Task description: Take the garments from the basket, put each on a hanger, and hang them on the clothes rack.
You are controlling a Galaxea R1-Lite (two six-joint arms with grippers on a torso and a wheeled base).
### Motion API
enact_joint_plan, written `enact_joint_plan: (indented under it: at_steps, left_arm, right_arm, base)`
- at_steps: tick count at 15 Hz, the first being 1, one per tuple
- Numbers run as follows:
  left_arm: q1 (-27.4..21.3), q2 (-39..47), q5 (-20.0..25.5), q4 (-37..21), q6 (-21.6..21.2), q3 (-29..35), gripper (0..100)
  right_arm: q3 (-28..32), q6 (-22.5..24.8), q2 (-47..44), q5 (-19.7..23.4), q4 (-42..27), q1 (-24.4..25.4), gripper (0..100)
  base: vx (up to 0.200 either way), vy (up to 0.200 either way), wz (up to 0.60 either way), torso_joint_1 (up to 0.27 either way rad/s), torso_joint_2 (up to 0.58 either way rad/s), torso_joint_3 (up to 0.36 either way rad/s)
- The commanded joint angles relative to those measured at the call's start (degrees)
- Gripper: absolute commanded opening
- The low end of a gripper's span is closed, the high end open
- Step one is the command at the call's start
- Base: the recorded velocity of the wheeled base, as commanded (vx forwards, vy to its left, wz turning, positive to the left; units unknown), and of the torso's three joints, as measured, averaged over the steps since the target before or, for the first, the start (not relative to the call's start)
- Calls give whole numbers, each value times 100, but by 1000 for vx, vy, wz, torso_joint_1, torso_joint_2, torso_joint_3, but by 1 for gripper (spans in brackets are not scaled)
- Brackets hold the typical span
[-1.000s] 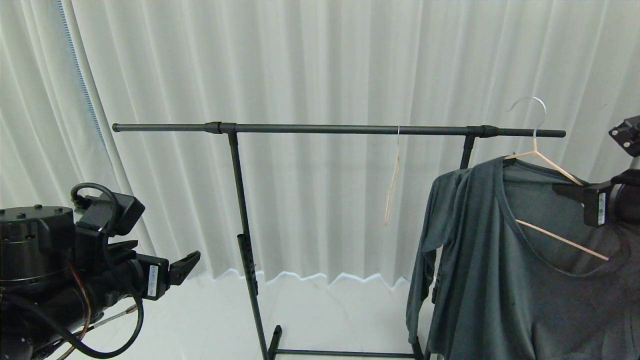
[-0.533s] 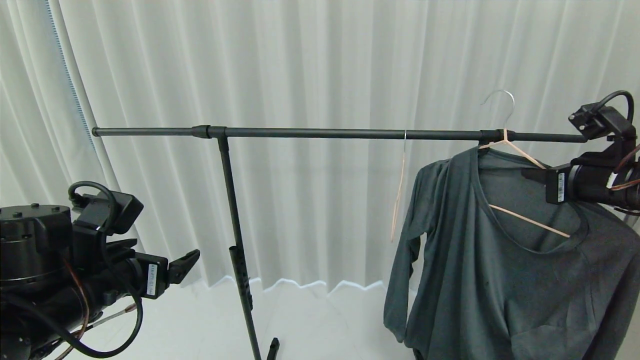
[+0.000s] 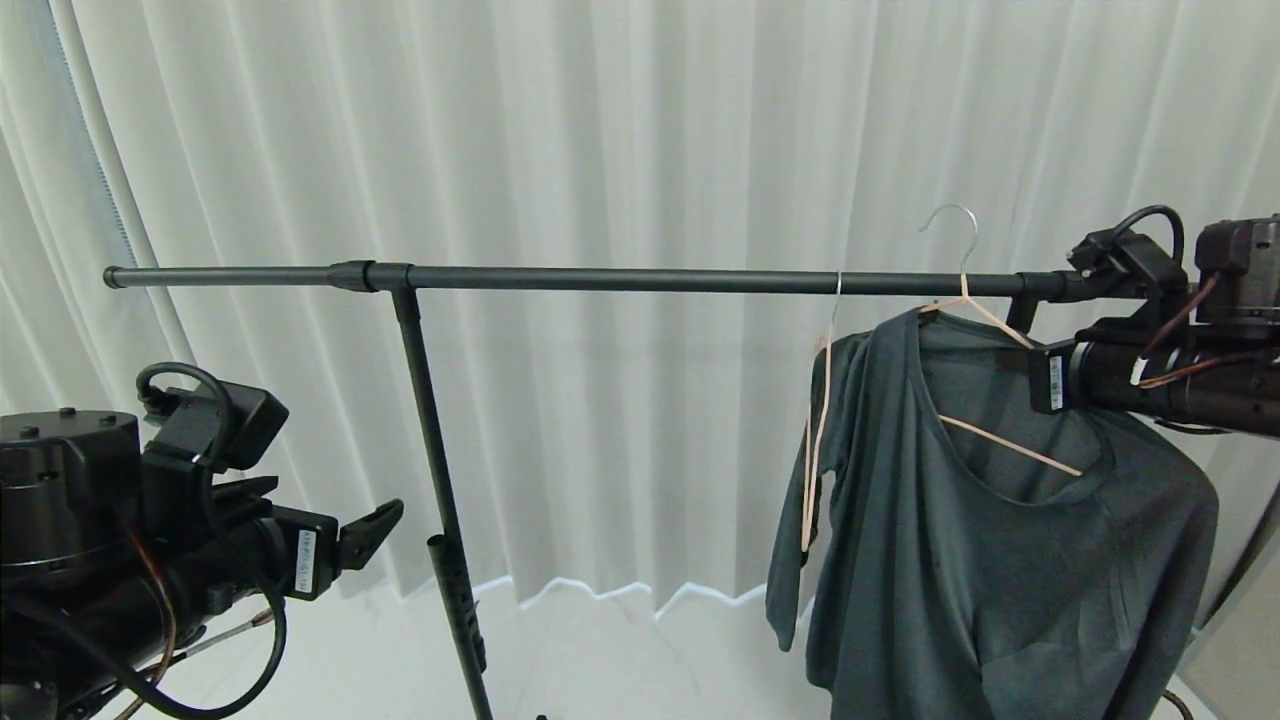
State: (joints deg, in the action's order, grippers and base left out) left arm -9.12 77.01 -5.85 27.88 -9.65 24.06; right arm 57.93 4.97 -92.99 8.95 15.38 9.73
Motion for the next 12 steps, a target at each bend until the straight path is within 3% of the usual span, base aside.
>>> enact_joint_plan:
  at_steps: [1, 7, 10, 12]
  left_arm:
    - [-99, -37, -4, -2, -1, 2, 100]
    - [-275, -37, -39, -2, -116, -33, 100]
    - [-521, -54, -329, -2, -107, -51, 100]
    - [-740, -89, -452, -2, -116, -60, 100]
  right_arm:
    - [-10, 4, -176, 2, 35, 20, 0]
    - [8, 12, -685, -25, 334, 20, 0]
    - [78, 12, -1037, -394, 799, 73, 0]
    - [25, 4, -1046, -411, 799, 135, 0]
  base:
    - [0, 0, 0, 0, 0, 0]
    - [0, 0, 0, 0, 0, 0]
    - [0, 0, 0, 0, 0, 0]
    - [0, 0, 0, 0, 0, 0]
